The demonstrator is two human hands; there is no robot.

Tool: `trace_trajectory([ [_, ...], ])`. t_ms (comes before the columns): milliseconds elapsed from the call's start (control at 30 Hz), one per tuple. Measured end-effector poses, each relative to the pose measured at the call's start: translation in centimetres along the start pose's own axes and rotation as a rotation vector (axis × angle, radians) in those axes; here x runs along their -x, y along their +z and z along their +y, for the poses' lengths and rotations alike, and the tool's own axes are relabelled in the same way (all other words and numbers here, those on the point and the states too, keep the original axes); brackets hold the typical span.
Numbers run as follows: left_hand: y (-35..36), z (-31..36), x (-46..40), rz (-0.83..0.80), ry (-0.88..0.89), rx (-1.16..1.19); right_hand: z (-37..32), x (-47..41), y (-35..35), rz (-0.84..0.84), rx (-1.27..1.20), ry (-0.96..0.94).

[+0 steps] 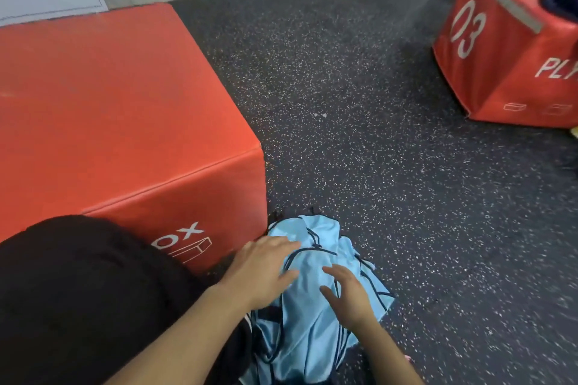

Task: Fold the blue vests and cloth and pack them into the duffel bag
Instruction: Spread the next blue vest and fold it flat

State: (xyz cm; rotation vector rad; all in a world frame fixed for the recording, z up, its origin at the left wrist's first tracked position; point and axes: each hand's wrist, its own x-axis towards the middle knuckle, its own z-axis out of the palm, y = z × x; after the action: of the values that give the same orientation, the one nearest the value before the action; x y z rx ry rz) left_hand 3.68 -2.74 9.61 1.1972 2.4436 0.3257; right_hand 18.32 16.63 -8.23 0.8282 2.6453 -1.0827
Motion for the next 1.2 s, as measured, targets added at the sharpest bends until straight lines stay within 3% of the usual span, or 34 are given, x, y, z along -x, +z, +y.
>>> trace_trajectory([
  [300,1.0,-1.3,-3.2,0.044,-0.128,0.092,2.2,-4.6,0.2,-0.03,0.06,-0.003],
  [500,0.8,-1.8,-4.3,0.08,-0.178,0.092,2.2,-8.1,1.4,-0.101,0.11,-0.065],
  [633,0.0,-1.9,-4.5,0.129,-0.18,0.088,2.3,-10.2,1.4,-0.129,0.271,-0.192],
  [733,-0.4,-2.0,-4.6,0.159,-0.186,0.091,1.5,-11.5,1.4,-0.218,0.387,-0.277],
  [933,-0.8,-2.1,-4.5,0.161,-0.194,0.102,0.8,-11.9,1.8,-0.381,0.537,-0.218],
  [1200,-1.3,-2.2,-3.7,0.185,-0.194,0.112,2.0,-8.4,0.5,-0.264,0.512,-0.247],
])
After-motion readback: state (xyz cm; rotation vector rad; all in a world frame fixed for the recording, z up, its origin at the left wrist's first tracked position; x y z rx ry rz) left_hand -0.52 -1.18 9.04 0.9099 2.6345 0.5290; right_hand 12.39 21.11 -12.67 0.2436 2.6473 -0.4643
